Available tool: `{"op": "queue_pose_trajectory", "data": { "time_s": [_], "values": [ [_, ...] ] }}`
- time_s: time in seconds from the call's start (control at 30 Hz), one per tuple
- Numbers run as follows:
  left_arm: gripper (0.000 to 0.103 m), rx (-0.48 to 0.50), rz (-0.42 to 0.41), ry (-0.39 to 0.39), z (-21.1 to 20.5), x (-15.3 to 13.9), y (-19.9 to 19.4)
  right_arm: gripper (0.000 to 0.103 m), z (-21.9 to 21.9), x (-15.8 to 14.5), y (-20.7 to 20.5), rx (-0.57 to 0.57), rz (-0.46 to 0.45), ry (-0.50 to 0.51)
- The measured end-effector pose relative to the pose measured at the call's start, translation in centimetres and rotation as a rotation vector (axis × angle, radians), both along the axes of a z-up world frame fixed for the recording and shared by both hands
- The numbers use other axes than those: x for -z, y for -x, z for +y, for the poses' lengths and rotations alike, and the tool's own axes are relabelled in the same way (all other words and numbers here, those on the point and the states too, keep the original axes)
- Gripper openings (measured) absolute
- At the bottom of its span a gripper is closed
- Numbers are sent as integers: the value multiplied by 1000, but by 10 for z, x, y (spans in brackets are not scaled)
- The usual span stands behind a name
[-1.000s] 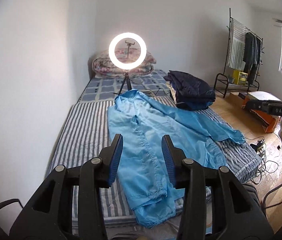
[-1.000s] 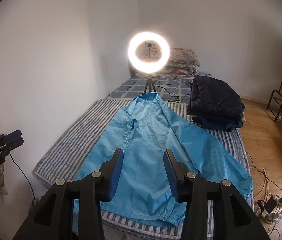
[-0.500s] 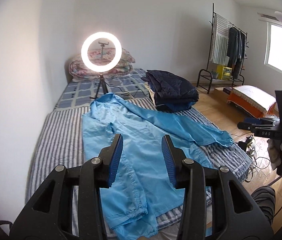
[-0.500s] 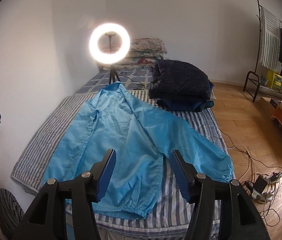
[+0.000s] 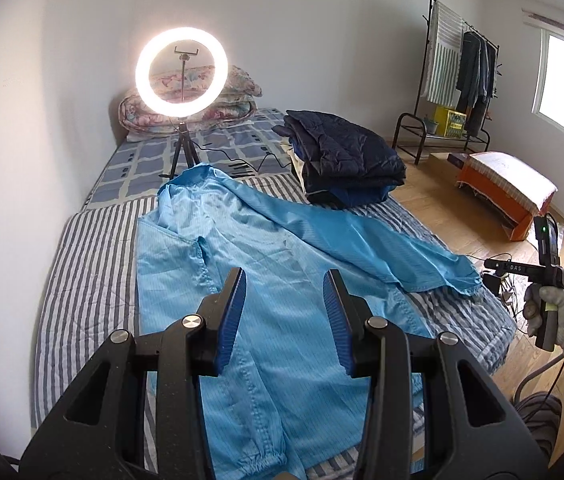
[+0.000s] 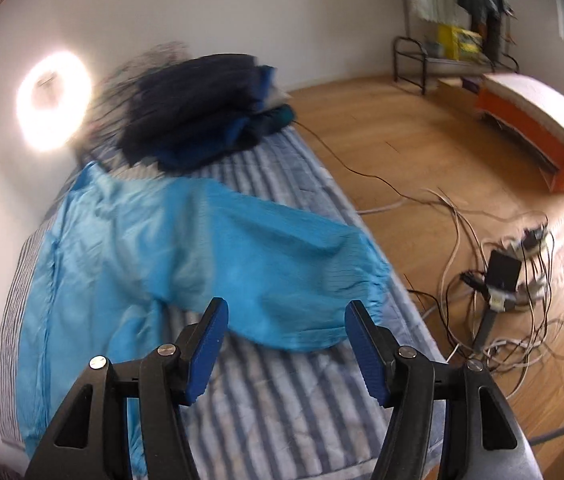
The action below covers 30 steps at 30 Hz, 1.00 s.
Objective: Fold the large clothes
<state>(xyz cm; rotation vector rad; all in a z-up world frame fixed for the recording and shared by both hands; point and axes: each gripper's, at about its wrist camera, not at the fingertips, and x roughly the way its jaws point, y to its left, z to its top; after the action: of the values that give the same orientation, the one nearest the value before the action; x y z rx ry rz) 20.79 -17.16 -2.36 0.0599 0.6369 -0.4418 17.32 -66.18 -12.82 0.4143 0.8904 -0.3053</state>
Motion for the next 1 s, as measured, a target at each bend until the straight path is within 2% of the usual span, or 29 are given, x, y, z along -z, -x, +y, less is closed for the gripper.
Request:
{"op": "queue_pose_trajectory", "data": {
  "time_s": [0.17,0.3,0.47,0.57,0.6,0.67,0.73,0.83,1.0],
  "values": [
    [41,-7,-6,5,-9,-12,-28,63,-56,25,-11,108,-8,-160],
    [41,6,-1,3,-19,-14,-39,63,-81,44,-21,155,2,-265],
    [41,30,27,7,-28,-6,-44,63,-96,71,-29,199,24,-327],
    [41,38,47,0,-31,7,-40,61,-97,80,-36,197,33,-313],
    [41,38,55,-4,-30,13,-38,57,-95,82,-39,184,36,-304],
    [41,40,68,-6,-28,21,-34,46,-90,85,-45,157,51,-283],
    [41,30,78,-7,-23,29,-30,25,-81,84,-51,127,78,-215],
    [41,15,95,-2,-15,39,-24,10,-64,72,-52,69,75,-116],
    [41,6,117,17,-4,49,-17,5,-36,40,-48,-1,45,29]
  ]
}}
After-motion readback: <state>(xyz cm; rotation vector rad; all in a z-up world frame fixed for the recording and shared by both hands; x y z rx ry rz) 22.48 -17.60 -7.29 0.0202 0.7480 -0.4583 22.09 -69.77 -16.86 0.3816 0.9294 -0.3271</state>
